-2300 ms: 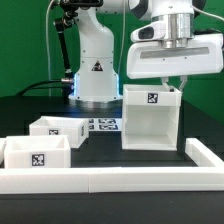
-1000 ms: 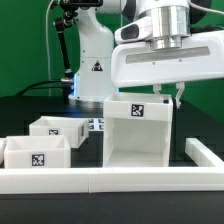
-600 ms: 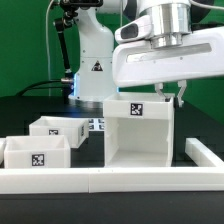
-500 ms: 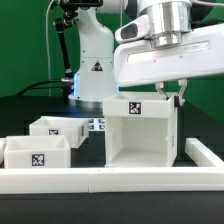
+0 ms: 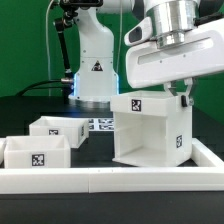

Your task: Assemble drawer

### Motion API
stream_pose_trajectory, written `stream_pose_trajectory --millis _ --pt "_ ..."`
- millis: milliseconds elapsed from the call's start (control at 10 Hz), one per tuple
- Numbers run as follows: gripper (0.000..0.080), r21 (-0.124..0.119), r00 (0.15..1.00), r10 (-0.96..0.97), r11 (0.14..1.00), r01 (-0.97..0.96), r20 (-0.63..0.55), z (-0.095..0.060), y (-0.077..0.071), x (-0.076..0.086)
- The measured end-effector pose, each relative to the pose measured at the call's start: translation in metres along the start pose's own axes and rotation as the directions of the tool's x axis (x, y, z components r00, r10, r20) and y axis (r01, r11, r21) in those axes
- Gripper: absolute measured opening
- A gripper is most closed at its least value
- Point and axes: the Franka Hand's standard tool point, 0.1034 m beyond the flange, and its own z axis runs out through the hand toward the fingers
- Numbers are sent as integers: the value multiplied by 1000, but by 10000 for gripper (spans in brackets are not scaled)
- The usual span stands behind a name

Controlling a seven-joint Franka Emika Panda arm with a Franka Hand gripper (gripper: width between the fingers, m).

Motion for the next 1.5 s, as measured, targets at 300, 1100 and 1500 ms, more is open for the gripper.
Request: stream_pose_trajectory --millis 300,1100,1500 --pt "51 23 988 155 988 -155 -18 -1 -3 6" --pt "52 62 804 593 802 -594 38 1 -11 19" --pt "53 58 792 607 790 -610 62 9 -31 32"
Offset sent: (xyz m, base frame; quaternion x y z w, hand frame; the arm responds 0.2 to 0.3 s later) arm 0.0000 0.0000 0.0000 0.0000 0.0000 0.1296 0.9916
